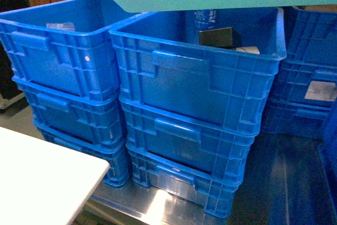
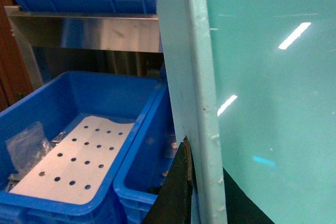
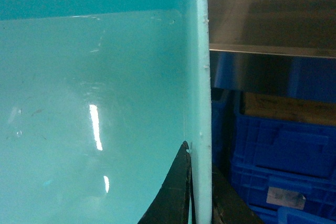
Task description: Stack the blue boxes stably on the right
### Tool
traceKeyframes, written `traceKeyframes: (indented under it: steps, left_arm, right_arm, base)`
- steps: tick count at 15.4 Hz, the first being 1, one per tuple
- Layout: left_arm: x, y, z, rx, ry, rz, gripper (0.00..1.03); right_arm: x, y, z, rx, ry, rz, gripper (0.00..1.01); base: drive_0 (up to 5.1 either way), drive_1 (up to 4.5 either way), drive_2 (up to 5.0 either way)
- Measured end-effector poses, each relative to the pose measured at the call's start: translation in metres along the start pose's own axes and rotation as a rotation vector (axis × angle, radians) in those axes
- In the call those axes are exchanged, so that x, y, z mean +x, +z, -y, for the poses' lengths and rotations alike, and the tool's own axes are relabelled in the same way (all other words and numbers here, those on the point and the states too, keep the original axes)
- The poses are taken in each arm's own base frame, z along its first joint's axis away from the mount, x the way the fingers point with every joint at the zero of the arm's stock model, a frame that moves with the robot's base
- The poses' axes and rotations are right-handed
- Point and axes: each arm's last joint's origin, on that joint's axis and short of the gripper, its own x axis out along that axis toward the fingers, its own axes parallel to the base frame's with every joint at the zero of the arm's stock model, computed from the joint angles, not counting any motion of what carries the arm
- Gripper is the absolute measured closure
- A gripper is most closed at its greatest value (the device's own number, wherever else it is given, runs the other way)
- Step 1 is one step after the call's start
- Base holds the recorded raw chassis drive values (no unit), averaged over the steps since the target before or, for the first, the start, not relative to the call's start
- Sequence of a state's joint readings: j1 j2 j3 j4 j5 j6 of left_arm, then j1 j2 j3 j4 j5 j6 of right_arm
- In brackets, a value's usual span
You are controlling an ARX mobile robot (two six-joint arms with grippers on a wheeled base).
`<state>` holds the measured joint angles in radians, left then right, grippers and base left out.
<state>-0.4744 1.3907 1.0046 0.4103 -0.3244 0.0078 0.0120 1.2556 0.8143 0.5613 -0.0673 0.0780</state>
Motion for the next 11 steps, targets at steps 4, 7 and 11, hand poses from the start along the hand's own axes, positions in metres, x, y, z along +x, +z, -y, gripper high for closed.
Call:
traceKeyframes:
  steps: [4,7,11]
  left_arm:
    - [0.0000,0.0000,0.0000,0.000,0.000,0.000,1.01]
    - [0.0000,0.0000,0.0000,0.000,0.000,0.000,1.01]
    - [0.0000,0.0000,0.0000,0.000,0.000,0.000,1.01]
  right_arm:
    - [0.0000,0.0000,0.0000,0.000,0.000,0.000,0.99]
    - [0.0000,0.0000,0.0000,0.000,0.000,0.000,0.99]
    - [0.0000,0.0000,0.0000,0.000,0.000,0.000,0.99]
  base:
    - [-1.6,-1.64,-1.6]
    - [-1.6,-1.64,-1.6]
    - [-1.6,-1.60,-1.6]
